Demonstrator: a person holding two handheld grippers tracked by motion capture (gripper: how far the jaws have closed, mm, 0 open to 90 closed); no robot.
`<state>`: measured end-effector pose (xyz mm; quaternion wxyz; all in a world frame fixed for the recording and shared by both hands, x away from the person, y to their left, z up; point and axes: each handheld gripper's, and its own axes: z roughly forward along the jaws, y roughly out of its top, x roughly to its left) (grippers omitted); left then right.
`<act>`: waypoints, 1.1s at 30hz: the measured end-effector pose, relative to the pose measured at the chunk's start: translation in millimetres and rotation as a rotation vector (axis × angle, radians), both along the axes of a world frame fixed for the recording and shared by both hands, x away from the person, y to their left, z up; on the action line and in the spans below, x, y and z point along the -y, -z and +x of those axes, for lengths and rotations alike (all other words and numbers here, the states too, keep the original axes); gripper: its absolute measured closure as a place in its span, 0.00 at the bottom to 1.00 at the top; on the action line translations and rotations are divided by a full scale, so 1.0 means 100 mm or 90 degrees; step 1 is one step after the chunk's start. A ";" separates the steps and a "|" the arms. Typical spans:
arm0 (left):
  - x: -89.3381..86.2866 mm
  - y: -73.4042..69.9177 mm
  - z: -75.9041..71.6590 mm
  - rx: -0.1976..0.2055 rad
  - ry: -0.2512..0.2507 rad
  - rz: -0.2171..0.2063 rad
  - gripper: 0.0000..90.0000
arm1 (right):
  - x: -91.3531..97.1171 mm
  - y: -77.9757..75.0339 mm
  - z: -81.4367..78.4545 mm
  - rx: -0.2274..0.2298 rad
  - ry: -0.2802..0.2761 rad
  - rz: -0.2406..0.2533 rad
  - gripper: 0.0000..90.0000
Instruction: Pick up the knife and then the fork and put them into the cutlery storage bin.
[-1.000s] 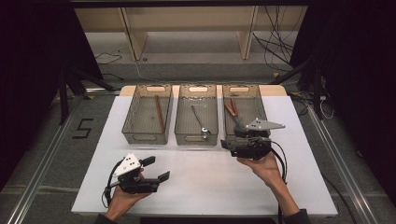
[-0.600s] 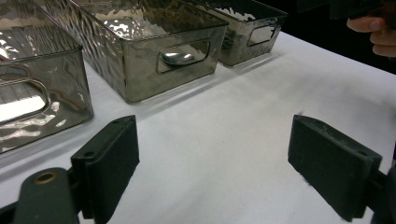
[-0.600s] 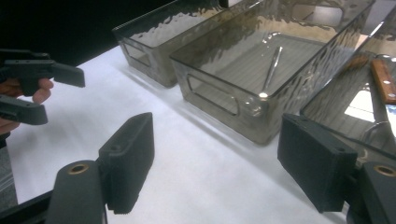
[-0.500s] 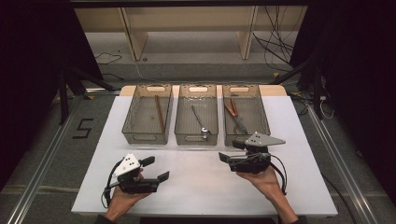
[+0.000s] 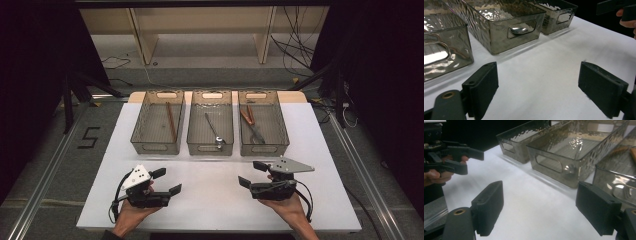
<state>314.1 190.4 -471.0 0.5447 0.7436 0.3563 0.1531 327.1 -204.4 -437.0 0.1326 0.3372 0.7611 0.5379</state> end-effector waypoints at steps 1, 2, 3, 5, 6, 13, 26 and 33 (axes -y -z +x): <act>0.00 0.00 -0.01 0.001 0.003 0.002 0.18 | 0.02 0.01 -0.01 -0.001 0.002 0.004 0.25; -0.01 0.00 -0.01 0.002 0.003 0.002 0.18 | 0.03 0.02 -0.03 -0.002 0.005 0.007 0.25; -0.01 0.00 -0.01 0.003 0.004 0.001 0.18 | 0.04 0.03 -0.04 -0.001 0.008 0.007 0.25; -0.01 0.00 -0.02 0.002 0.005 0.000 0.18 | 0.05 0.05 -0.07 0.001 0.009 0.008 0.25; -0.01 0.00 -0.02 0.001 0.006 0.001 0.18 | 0.06 0.06 -0.09 0.002 0.010 0.009 0.25; -0.04 0.00 -0.03 -0.002 0.007 -0.003 0.18 | 0.10 0.17 -0.14 -0.002 0.010 0.004 0.24; 0.01 0.01 -0.04 -0.005 0.018 0.000 0.18 | 0.22 0.26 -0.23 -0.003 0.024 0.007 0.23; 0.01 0.02 -0.04 -0.008 0.020 0.003 0.18 | 0.20 0.28 -0.24 0.002 0.019 0.007 0.23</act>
